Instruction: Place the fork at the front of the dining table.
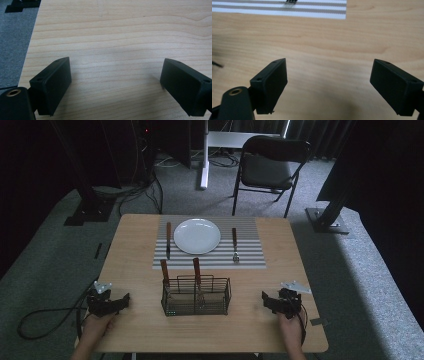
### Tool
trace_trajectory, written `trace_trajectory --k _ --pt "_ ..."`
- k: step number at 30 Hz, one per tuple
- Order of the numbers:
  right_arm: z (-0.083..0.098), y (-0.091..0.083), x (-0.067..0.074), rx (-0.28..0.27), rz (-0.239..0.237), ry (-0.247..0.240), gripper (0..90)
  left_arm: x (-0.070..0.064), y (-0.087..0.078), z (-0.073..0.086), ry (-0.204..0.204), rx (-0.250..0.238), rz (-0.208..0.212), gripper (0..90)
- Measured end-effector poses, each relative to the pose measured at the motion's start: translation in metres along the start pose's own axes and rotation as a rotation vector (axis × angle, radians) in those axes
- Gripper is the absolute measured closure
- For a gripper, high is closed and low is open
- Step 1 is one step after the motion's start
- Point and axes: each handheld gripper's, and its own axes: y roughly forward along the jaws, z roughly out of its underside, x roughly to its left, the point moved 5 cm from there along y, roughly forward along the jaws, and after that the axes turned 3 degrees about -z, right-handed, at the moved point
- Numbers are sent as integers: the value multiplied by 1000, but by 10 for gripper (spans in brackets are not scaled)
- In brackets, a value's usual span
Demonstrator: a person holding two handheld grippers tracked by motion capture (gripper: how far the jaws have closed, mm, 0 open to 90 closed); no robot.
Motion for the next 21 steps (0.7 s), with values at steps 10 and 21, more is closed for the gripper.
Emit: trace_trajectory --k 10,21 --pt "16 -19 -11 -25 31 10 137 0 0 0 0 0 0 100" --pt "39 -31 -30 -16 92 25 134 0 0 0 0 0 0 100"
